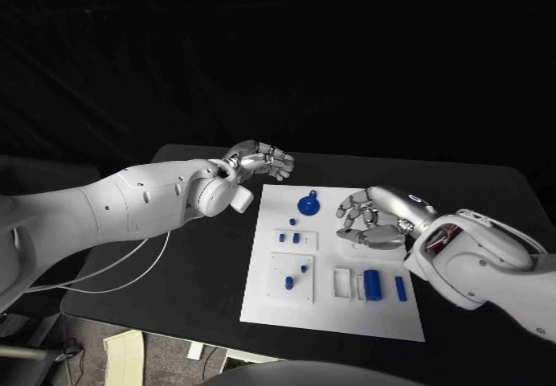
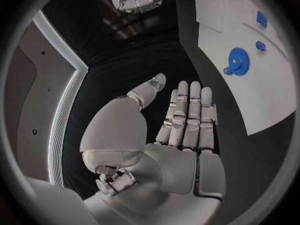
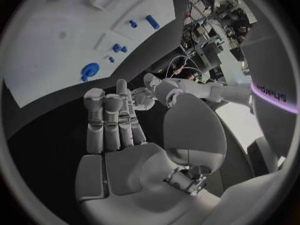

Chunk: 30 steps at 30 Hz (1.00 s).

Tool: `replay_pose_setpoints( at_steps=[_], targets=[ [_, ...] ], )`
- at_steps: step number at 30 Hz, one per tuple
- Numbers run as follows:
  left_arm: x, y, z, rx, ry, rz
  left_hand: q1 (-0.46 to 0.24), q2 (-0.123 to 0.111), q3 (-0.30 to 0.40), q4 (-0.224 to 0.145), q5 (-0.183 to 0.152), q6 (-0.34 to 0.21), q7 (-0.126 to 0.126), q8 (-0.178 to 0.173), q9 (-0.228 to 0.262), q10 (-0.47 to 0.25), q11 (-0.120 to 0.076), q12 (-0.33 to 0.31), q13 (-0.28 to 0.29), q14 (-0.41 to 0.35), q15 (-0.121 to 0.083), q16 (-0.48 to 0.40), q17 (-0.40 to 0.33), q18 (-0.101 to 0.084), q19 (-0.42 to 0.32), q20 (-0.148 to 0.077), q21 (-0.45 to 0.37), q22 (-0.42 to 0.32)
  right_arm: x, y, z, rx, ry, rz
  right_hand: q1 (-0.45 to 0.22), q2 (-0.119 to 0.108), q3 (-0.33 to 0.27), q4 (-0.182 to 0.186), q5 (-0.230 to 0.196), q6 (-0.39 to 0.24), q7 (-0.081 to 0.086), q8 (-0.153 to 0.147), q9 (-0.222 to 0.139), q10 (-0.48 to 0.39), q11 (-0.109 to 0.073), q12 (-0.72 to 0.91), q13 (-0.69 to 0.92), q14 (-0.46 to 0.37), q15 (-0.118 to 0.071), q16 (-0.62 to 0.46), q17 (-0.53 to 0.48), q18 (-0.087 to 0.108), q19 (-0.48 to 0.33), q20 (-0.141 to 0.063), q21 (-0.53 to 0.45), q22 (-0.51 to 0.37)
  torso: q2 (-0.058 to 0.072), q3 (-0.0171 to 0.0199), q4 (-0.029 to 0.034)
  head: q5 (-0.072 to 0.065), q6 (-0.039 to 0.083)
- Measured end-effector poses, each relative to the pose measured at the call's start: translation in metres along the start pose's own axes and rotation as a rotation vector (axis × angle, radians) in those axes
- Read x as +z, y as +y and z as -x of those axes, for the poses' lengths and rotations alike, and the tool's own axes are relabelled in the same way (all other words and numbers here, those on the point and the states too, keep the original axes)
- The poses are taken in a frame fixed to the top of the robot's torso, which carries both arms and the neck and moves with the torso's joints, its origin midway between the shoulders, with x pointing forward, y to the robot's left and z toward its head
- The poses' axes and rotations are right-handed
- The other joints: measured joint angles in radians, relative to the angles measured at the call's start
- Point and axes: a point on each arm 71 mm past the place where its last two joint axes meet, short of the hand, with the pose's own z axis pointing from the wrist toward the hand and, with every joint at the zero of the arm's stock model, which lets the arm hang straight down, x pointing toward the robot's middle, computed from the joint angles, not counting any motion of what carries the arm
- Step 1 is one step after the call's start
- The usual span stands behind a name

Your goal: Assemble the parts on the task board

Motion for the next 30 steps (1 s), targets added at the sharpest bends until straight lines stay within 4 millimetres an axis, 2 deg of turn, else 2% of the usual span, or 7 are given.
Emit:
replay_pose_setpoints(
  at_steps=[2, 6, 10, 12, 19, 23, 30],
  targets=[
    [0.0, 0.003, -0.001, -0.002, 0.0, 0.005, 0.0, 0.0, -0.002, 0.002, 0.0, 0.0, 0.0, 0.0, 0.0, 0.0, 0.0, 0.0, 0.0, 0.002, 0.002, 0.0, 0.0, -0.001, 0.0, 0.0, 0.0, 0.0, 0.0, -0.015, 0.009, 0.048, 0.009, -0.054, 0.007, -0.002, 0.011, 0.009, 0.0, -0.002, -0.002, 0.007, 0.003, 0.006, -0.004, 0.05, 0.042, 0.001, -0.005, 0.0, 0.0, 0.001, 0.003, 0.0, 0.0, 0.002, -0.002, 0.0012, -0.0006, -0.005, 0.002],
    [-0.001, 0.008, -0.002, -0.004, 0.0, 0.012, 0.0, 0.0, -0.003, 0.003, 0.0, 0.0, 0.0, 0.0, 0.0, 0.0, 0.0, 0.0, 0.0, 0.002, 0.002, 0.0, 0.0, -0.003, 0.0, 0.0, 0.0, 0.001, -0.002, -0.046, 0.019, 0.171, 0.047, -0.177, 0.0, 0.011, -0.013, 0.027, 0.0, 0.005, -0.027, 0.02, 0.023, 0.033, -0.032, 0.274, 0.224, 0.005, -0.039, 0.005, 0.001, 0.022, 0.005, -0.001, 0.002, 0.006, -0.009, 0.0034, -0.0035, -0.014, 0.006],
    [-0.002, 0.013, -0.003, -0.008, 0.0, 0.021, 0.0, 0.0, -0.003, 0.003, 0.0, 0.0, 0.0, 0.0, 0.0, 0.0, 0.0, 0.0, 0.0, 0.002, 0.002, 0.0, 0.001, -0.003, 0.0, 0.0, 0.0, 0.001, -0.009, -0.07, 0.02, 0.297, 0.111, -0.292, -0.033, 0.044, -0.032, 0.041, 0.0, -0.006, -0.034, 0.02, 0.035, -0.077, -0.048, 0.549, 0.476, 0.021, -0.048, 0.044, 0.026, 0.031, 0.02, -0.009, 0.025, 0.014, -0.016, 0.0048, -0.0078, -0.026, 0.009],
    [-0.003, 0.015, -0.002, -0.009, -0.001, 0.024, 0.0, 0.0, -0.003, 0.003, 0.0, 0.0, 0.0, 0.0, 0.0, 0.0, 0.0, 0.0, 0.0, 0.002, 0.002, 0.0, 0.001, -0.003, 0.0, 0.0, 0.0, 0.001, -0.013, -0.078, 0.019, 0.334, 0.15, -0.344, -0.05, 0.043, -0.033, 0.046, 0.0, -0.018, -0.039, 0.02, 0.045, -0.13, -0.057, 0.675, 0.594, 0.022, -0.048, 0.059, 0.044, 0.031, 0.027, -0.013, 0.037, 0.014, -0.021, 0.0052, -0.0104, -0.033, 0.011],
    [-0.005, 0.02, -0.006, -0.016, 0.007, 0.032, 0.0, 0.0, -0.003, 0.003, 0.0, 0.0, 0.0, 0.0, 0.0, 0.0, 0.0, 0.0, 0.0, 0.002, 0.002, 0.0, 0.001, 0.005, 0.0, 0.0, 0.0, 0.002, -0.029, -0.094, 0.012, 0.337, 0.311, -0.497, -0.096, 0.038, -0.028, 0.087, 0.0, -0.015, -0.042, 0.02, 0.062, -0.13, -0.057, 0.87, 0.734, 0.052, -0.052, 0.123, 0.11, 0.028, 0.052, -0.02, 0.047, 0.014, -0.033, 0.0069, -0.0176, -0.061, 0.011],
    [-0.007, 0.023, -0.009, -0.022, 0.015, 0.037, 0.0, 0.0, -0.003, 0.003, 0.0, 0.0, 0.0, 0.0, 0.0, 0.0, 0.0, 0.0, 0.0, 0.002, 0.002, 0.0, 0.001, 0.006, 0.0, 0.0, 0.0, 0.002, -0.041, -0.101, -0.006, 0.319, 0.428, -0.581, -0.13, 0.03, -0.02, 0.122, 0.0, -0.009, -0.048, 0.02, 0.07, -0.13, -0.057, 0.925, 0.776, 0.06, -0.057, 0.138, 0.133, 0.028, 0.064, -0.025, 0.047, 0.014, -0.04, 0.0074, -0.0203, -0.082, 0.012],
    [-0.012, 0.035, -0.018, -0.037, 0.034, 0.057, 0.0, 0.0, -0.003, 0.003, 0.0, 0.0, 0.0, 0.0, 0.0, 0.0, 0.0, 0.0, -0.001, 0.002, 0.002, 0.0, 0.002, 0.006, 0.0, 0.0, 0.0, 0.002, -0.044, -0.1, -0.026, 0.28, 0.521, -0.642, -0.167, 0.02, -0.027, 0.149, 0.0, -0.001, -0.056, 0.02, 0.077, -0.129, -0.058, 0.949, 0.797, 0.066, -0.06, 0.147, 0.146, 0.028, 0.073, -0.027, 0.054, 0.014, -0.058, 0.0051, -0.0244, -0.11, 0.013]
  ],
)
